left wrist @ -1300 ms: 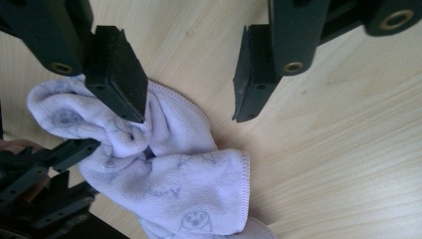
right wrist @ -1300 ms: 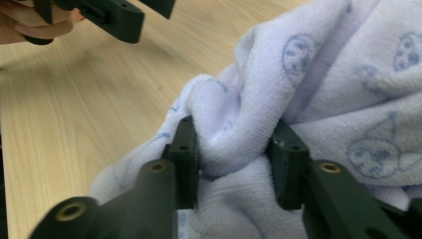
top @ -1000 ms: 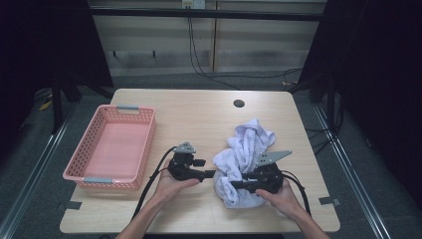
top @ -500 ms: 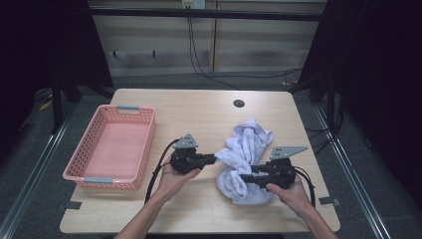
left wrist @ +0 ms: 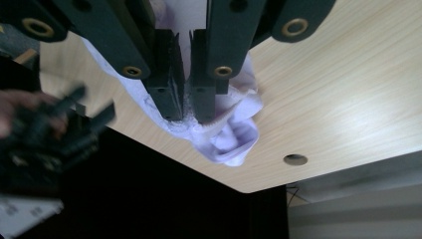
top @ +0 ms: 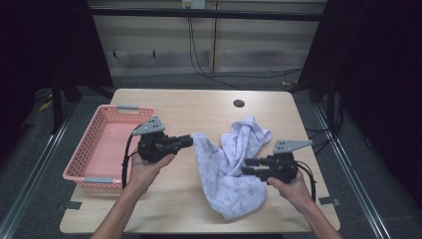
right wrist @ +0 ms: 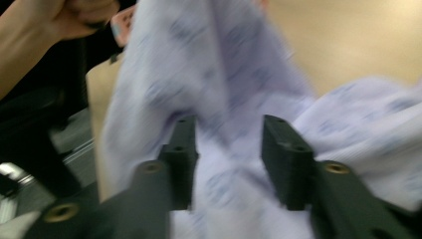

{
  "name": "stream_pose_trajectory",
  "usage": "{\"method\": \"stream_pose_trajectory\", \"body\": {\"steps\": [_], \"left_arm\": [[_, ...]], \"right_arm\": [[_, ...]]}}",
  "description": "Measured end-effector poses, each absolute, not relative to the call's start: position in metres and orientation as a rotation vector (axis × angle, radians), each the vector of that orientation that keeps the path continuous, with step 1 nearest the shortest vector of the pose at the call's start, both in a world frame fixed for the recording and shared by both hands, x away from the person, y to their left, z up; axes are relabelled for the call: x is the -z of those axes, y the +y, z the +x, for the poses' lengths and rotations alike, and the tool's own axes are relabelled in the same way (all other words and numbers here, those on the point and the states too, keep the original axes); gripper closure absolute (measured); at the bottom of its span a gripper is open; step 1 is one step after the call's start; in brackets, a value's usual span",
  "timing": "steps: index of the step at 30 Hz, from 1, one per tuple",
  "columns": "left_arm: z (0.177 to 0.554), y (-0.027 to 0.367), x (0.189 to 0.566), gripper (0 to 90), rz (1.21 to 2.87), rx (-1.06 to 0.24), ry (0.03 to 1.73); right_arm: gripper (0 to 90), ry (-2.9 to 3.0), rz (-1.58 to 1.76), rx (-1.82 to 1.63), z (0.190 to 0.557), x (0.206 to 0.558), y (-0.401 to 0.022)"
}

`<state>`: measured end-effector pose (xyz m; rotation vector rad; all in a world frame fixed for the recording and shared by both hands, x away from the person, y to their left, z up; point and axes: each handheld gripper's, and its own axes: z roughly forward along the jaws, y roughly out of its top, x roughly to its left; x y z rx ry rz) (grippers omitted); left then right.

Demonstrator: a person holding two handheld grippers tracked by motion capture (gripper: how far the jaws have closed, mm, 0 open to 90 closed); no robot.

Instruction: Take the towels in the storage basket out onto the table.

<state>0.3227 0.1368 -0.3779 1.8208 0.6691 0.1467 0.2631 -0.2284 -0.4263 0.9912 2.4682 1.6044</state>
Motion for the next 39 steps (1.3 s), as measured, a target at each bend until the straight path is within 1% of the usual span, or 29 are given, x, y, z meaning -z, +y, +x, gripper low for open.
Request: {"method": "stream_pose_trajectory", "body": {"steps": [1,3,8,12,15,16,17,19,20,22,24,26,33,38,39], "left_arm": [[0.325,0.138,0.381,84.6,1.814,-0.142,0.685],[0.328,0.141,0.389,84.5,1.799,-0.126,0.732],[0.337,0.144,0.406,84.2,1.783,-0.102,0.792],[0.341,0.149,0.413,83.9,1.76,-0.089,0.833],[0.341,0.152,0.415,83.7,1.761,-0.085,0.842],[0.341,0.154,0.416,83.6,1.762,-0.083,0.842],[0.341,0.155,0.417,83.6,1.762,-0.079,0.846],[0.341,0.157,0.418,83.6,1.763,-0.078,0.849],[0.34,0.158,0.418,83.6,1.767,-0.074,0.843],[0.338,0.16,0.416,83.6,1.775,-0.079,0.841],[0.334,0.164,0.413,83.7,1.77,-0.072,0.836],[0.329,0.169,0.408,83.8,1.763,-0.078,0.837],[0.307,0.183,0.384,84.3,1.757,-0.091,0.82],[0.295,0.197,0.357,84.3,1.697,-0.067,0.772],[0.293,0.199,0.35,84.3,1.689,-0.08,0.767]], "right_arm": [[52.9,2.51,0.975,-1.592,0.257,0.433,-0.224],[46.5,2.551,0.99,-1.558,0.245,0.447,-0.219],[37.5,2.675,1.001,-1.458,0.229,0.479,-0.213],[34.8,2.749,0.973,-1.38,0.227,0.493,-0.204],[35.0,2.773,0.95,-1.327,0.225,0.499,-0.196],[38.4,2.768,0.965,-1.324,0.225,0.499,-0.195],[44.2,2.756,0.939,-1.297,0.223,0.499,-0.195],[65.5,2.744,0.927,-1.282,0.223,0.499,-0.196],[73.5,2.744,0.928,-1.267,0.223,0.499,-0.197],[79.8,2.762,0.928,-1.263,0.225,0.498,-0.198],[82.0,2.769,0.931,-1.283,0.225,0.494,-0.2],[82.4,2.718,0.966,-1.384,0.228,0.482,-0.21],[83.4,2.381,1.065,-1.624,0.252,0.414,-0.271],[83.5,2.232,1.055,-1.692,0.258,0.376,-0.293],[83.5,2.212,1.051,-1.7,0.259,0.371,-0.295]]}}
